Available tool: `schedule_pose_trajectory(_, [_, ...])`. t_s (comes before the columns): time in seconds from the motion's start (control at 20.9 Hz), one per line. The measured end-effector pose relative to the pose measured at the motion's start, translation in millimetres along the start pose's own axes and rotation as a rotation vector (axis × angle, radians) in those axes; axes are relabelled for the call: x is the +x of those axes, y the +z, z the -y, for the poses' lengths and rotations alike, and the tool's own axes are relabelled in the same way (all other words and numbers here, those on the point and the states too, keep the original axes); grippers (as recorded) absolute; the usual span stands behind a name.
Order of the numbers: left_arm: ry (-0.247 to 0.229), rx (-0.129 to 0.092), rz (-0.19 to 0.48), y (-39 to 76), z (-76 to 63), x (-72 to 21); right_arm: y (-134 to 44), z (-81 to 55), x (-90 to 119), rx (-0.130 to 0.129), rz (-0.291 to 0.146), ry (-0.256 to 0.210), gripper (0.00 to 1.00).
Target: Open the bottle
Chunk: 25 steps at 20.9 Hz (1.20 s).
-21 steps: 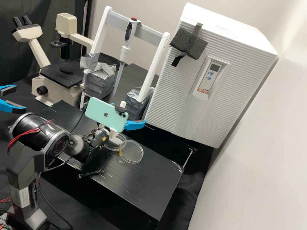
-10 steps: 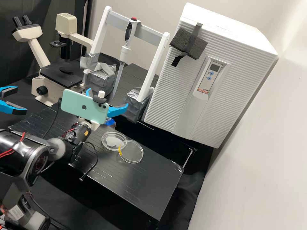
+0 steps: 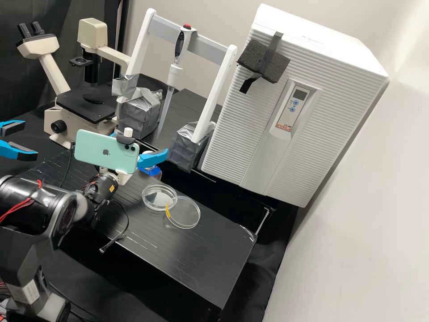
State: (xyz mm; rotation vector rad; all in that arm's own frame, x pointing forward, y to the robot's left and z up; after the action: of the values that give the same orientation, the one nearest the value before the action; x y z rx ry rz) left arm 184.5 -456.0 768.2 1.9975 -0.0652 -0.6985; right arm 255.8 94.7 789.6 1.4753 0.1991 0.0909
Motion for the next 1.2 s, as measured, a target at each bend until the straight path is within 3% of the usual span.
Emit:
schedule_pose_trajectory(0.14, [0.000, 0.000, 0.000, 0.0, 0.0, 0.0, 2.9, 3.0, 5, -0.007, 0.025, 0.000, 1.00])
schedule_pose_trajectory(0.53, [0.000, 0.000, 0.000, 0.0, 0.0, 0.0, -0.2, 0.1, 20, -0.030, 0.023, 0.024, 1.00])
schedule_pose_trajectory(0.81, [0.017, 0.008, -0.003, -2.0, -4.6, 2.7, 3.2, 2.4, 19, -0.035, 0.035, 0.015, 1.00])
schedule_pose_trajectory(1.2, [0.018, -0.001, 0.004, -2.1, -5.0, 8.3, 9.8, 8.1, 13, -0.039, 0.059, -0.010, 1.00])
